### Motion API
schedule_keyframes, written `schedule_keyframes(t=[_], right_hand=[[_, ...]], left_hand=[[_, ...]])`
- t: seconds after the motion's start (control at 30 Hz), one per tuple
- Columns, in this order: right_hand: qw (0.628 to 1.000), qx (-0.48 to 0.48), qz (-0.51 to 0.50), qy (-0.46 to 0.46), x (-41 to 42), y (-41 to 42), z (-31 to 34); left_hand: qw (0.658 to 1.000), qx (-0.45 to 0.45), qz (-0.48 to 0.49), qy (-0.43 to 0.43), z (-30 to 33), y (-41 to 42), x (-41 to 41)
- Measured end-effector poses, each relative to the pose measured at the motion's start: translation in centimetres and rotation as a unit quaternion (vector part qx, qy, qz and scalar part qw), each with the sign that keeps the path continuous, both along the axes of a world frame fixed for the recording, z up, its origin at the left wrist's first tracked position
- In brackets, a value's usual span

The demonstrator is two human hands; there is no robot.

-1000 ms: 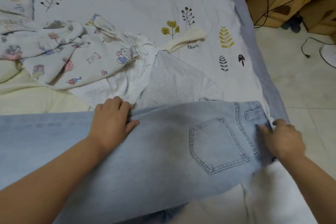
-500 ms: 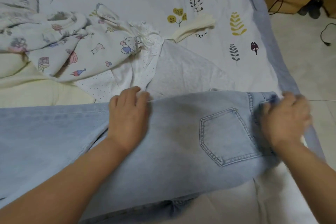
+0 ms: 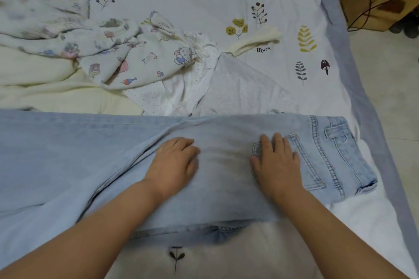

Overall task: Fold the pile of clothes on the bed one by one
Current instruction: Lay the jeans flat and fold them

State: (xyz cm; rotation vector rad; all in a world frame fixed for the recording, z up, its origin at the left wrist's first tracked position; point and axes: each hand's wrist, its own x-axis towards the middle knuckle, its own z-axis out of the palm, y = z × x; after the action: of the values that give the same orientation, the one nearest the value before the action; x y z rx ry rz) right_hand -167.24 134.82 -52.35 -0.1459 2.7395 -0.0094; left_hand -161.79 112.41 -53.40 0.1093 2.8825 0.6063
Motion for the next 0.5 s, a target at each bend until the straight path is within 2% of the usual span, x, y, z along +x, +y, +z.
schedule_keyframes(t=[0.1,0.23,0.3,0.37,0.43,0.5], right_hand=[[0.999,-0.026,0.022,0.015,1.7,-2.2,1.9],[0.992,-0.052,0.118,-0.008,4.5,-5.9,3.1],[0.986,-0.07,0.152,-0.023,5.8,-7.7,3.3],[0.981,-0.085,0.17,-0.032,7.2,-9.7,3.3],[0.977,-0.097,0.186,-0.036,8.5,-11.8,3.1],[0.972,-0.111,0.202,-0.042,10.0,-14.1,3.0]], left_hand=[[0.995,0.041,0.083,0.049,2.4,-1.0,3.0],[0.977,-0.052,0.193,0.068,3.6,-4.2,6.9],[0.965,-0.108,0.235,0.043,3.6,-6.4,8.5],[0.954,-0.13,0.269,-0.022,3.3,-8.7,10.0],[0.944,-0.125,0.299,-0.068,2.9,-10.9,11.0],[0.941,-0.08,0.316,-0.093,3.0,-12.9,11.4]])
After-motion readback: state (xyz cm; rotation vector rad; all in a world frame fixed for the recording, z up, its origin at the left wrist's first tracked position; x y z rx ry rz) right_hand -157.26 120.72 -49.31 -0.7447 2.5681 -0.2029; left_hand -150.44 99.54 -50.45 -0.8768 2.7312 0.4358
